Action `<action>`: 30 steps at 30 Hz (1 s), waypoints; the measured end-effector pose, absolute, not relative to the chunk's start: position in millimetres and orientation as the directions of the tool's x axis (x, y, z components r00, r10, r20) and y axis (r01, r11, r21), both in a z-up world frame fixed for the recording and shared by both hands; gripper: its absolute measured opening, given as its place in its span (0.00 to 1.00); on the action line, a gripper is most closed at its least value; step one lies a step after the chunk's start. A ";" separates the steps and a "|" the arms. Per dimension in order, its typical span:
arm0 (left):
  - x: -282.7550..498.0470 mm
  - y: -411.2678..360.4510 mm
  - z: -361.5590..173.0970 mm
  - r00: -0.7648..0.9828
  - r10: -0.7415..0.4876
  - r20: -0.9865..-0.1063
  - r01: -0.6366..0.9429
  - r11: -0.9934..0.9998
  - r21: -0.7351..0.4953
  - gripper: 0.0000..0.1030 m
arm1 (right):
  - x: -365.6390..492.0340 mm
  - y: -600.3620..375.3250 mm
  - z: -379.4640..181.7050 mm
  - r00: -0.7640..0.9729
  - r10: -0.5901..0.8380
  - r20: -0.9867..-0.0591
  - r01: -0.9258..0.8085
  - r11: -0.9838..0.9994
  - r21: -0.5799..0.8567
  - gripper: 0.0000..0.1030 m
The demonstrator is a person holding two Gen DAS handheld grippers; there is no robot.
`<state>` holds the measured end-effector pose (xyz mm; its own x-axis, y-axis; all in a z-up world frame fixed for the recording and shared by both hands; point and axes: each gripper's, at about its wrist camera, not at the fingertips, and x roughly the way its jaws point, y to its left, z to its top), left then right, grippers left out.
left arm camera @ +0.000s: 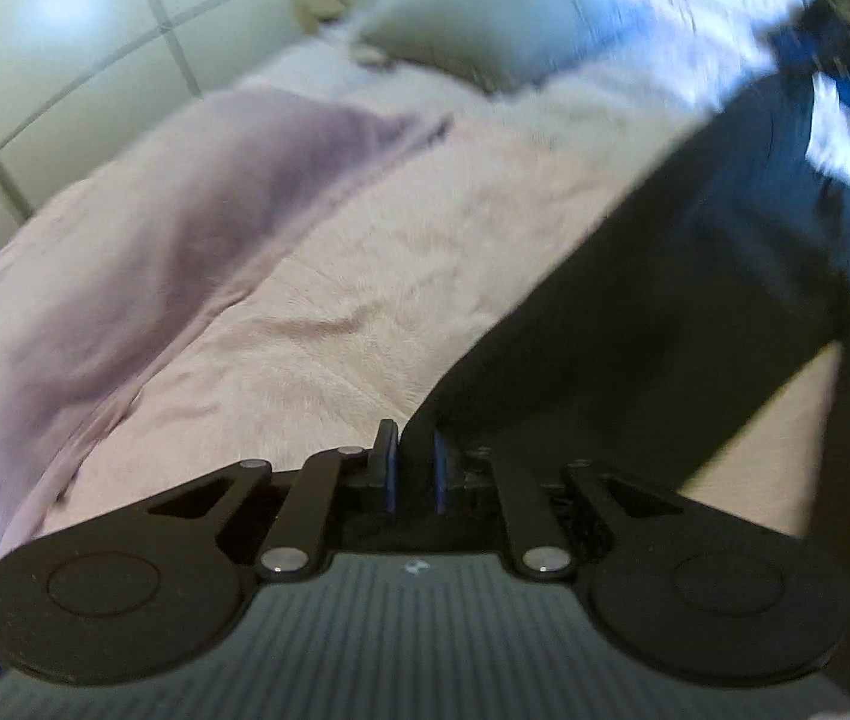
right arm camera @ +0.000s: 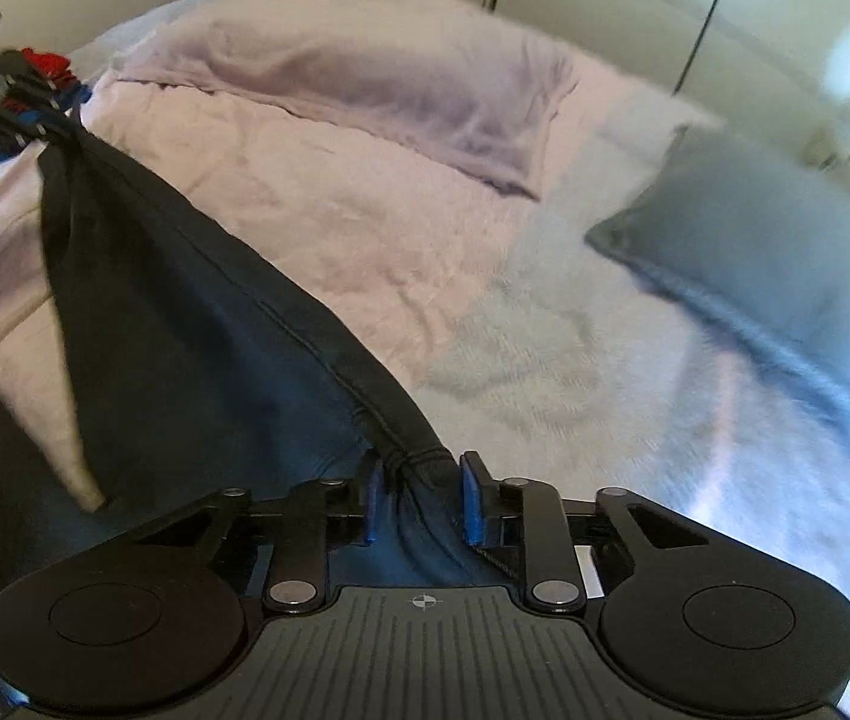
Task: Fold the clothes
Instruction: 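Grasp the trouser leg with the left gripper while the right gripper grasps the waistband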
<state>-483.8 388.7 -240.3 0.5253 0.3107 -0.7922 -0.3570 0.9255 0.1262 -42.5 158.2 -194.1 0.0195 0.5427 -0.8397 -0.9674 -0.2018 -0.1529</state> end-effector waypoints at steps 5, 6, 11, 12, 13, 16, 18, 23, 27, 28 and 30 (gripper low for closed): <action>-531.8 321.0 -245.0 0.468 0.288 -0.835 -0.531 0.847 -0.005 0.09 | -117.3 61.8 -196.3 0.104 0.495 -0.862 -0.967 -0.151 -0.203 0.22; -540.1 307.4 -255.1 0.442 0.262 -0.858 -0.570 0.821 -0.043 0.10 | -130.0 47.0 -204.7 0.117 0.471 -0.874 -0.971 -0.129 -0.199 0.22; -568.9 248.0 -297.2 0.352 0.158 -0.923 -0.729 0.664 -0.164 0.15 | -162.6 7.9 -263.2 0.195 0.323 -0.926 -0.979 0.010 -0.202 0.31; -570.4 241.0 -299.3 0.359 0.162 -0.919 -0.746 0.642 -0.178 0.16 | -166.6 2.8 -273.1 0.211 0.296 -0.932 -0.977 0.036 -0.210 0.38; -574.1 238.2 -300.1 0.377 0.162 -0.912 -0.769 0.604 -0.211 0.18 | -168.8 -1.5 -277.8 0.212 0.291 -0.933 -0.977 0.064 -0.203 0.42; -586.1 232.3 -301.5 0.424 0.176 -0.889 -0.826 0.477 -0.300 0.25 | -162.8 -12.5 -275.6 0.172 0.322 -0.931 -0.977 0.173 -0.121 0.68; -593.5 228.7 -302.1 0.430 0.205 -0.879 -0.857 0.400 -0.325 0.26 | -158.0 -24.5 -272.5 0.192 0.335 -0.923 -0.971 0.199 -0.131 0.69; -611.3 225.6 -304.4 0.422 0.303 -0.854 -0.906 0.158 -0.392 0.29 | -114.9 -55.7 -259.5 0.091 0.446 -0.890 -0.885 0.446 0.133 0.69; -627.5 230.7 -314.0 0.360 0.415 -0.835 -0.901 -0.078 -0.427 0.29 | -79.7 -76.3 -265.1 0.043 0.573 -0.819 -0.668 0.626 0.403 0.69; -631.6 232.1 -316.4 0.340 0.440 -0.831 -0.889 -0.136 -0.436 0.29 | -74.1 -79.8 -268.8 0.039 0.592 -0.805 -0.626 0.642 0.442 0.69; -638.5 235.5 -322.0 0.296 0.478 -0.827 -0.863 -0.237 -0.446 0.31 | -63.0 -86.7 -276.2 0.036 0.630 -0.776 -0.536 0.667 0.518 0.69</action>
